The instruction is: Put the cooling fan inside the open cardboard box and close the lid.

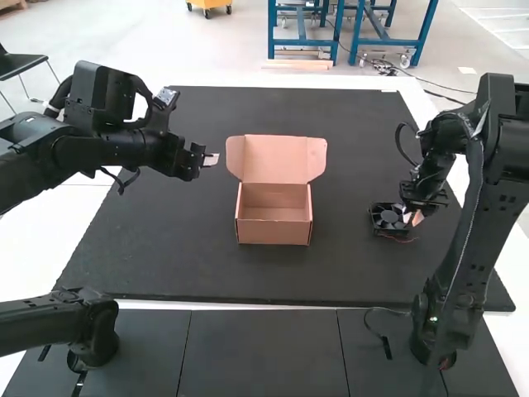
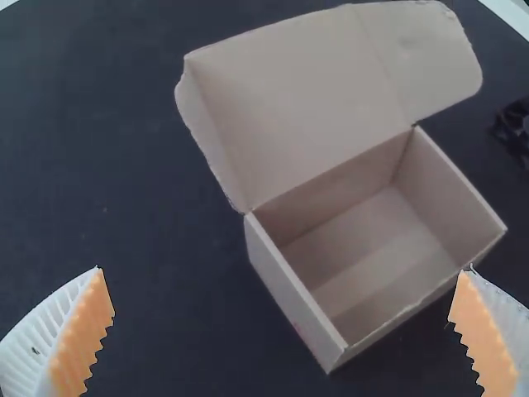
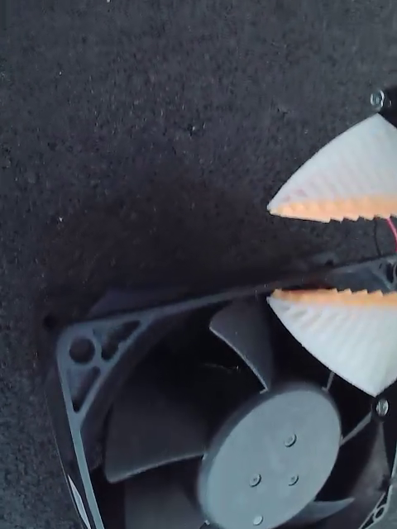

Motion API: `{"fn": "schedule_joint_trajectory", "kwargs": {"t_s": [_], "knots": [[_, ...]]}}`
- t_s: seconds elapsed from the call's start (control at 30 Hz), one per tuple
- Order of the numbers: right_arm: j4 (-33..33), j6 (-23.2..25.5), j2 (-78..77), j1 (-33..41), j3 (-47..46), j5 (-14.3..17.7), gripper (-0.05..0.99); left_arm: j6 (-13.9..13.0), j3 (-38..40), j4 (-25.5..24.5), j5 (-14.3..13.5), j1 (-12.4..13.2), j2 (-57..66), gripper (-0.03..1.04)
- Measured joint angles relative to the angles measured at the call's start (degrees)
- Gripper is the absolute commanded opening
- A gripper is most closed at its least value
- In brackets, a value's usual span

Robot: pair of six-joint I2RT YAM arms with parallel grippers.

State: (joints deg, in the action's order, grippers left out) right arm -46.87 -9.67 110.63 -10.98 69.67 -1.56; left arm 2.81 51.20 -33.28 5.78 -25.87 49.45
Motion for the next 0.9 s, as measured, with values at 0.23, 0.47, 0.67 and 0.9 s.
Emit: {"fn": "schedule_joint_trajectory", "kwargs": {"t_s": [0.23,0.47,0.67,0.9], "knots": [[-0.07,1.36,0.0,-0.02,0.04,-1.68,-0.02,0.0,0.0,-2.97,0.0,-0.02,-0.02,0.96],[-2.19,3.28,0.07,-0.02,2.99,-5.16,-0.02,-0.15,-0.28,-5.95,-0.02,-0.02,-0.44,0.96],[-4.5,4.63,-1.18,-0.02,4.31,-7.45,-0.02,-1.36,-0.79,-7.91,-0.04,-0.02,-1.62,0.96],[-8.13,6.03,-9.29,-0.02,4.28,-9.53,-0.02,-2.82,-0.81,-9.31,-0.52,-0.02,-1.9,0.96]]}}
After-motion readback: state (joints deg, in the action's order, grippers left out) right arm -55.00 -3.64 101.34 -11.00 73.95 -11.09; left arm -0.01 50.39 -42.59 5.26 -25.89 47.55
